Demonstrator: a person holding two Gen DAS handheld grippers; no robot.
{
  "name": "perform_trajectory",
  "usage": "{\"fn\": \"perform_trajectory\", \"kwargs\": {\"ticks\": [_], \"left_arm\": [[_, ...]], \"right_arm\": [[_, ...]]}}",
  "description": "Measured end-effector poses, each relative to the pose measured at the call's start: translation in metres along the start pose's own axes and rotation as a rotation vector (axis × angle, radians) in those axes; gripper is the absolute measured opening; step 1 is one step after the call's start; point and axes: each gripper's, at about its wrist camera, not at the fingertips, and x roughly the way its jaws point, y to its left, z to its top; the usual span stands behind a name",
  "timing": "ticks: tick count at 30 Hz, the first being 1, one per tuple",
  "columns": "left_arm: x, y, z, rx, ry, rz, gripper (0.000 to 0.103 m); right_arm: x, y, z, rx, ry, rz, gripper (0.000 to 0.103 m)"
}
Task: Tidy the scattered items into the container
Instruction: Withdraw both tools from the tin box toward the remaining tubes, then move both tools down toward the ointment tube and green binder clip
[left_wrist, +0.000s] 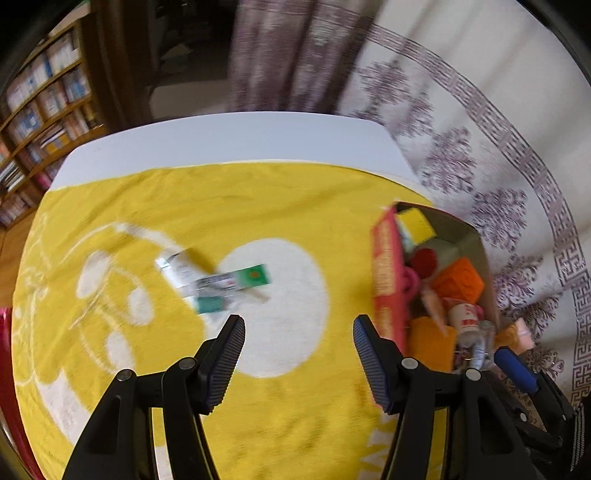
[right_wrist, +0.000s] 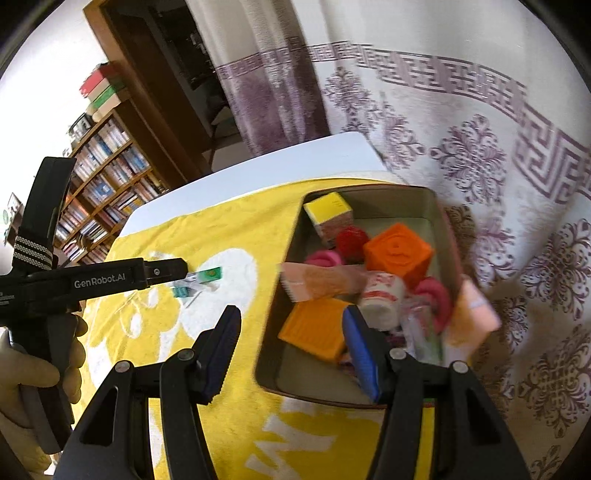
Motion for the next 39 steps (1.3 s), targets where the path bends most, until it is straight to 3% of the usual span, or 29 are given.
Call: {"fn": "perform_trajectory", "kwargs": {"ticks": [10,19,29,39], "left_arm": [[-0.008,0.084,-0.015,-0.121,0.018,0.056,0.063],[-0.006,0.130,-0.019,-0.156,0.037,0.061,0.062],[0.008,0.158,-0.016,-0.158,0.072,0.051,0.062],[0.024,0.172,-0.007,-0.144,0.106,0.036,0.062]], "right_arm": [[0.024,0.050,-0.002,-0.026,0.046,0.051,0.061],[0.054,0.088,-0.003,-0.025,0.107,0.086,0.061],[0.097,0.111,0.004,0.014,0.171,0.093,0.061],[0.143,0.123,0.028,0.006,0.189,0.033,0.061]]}}
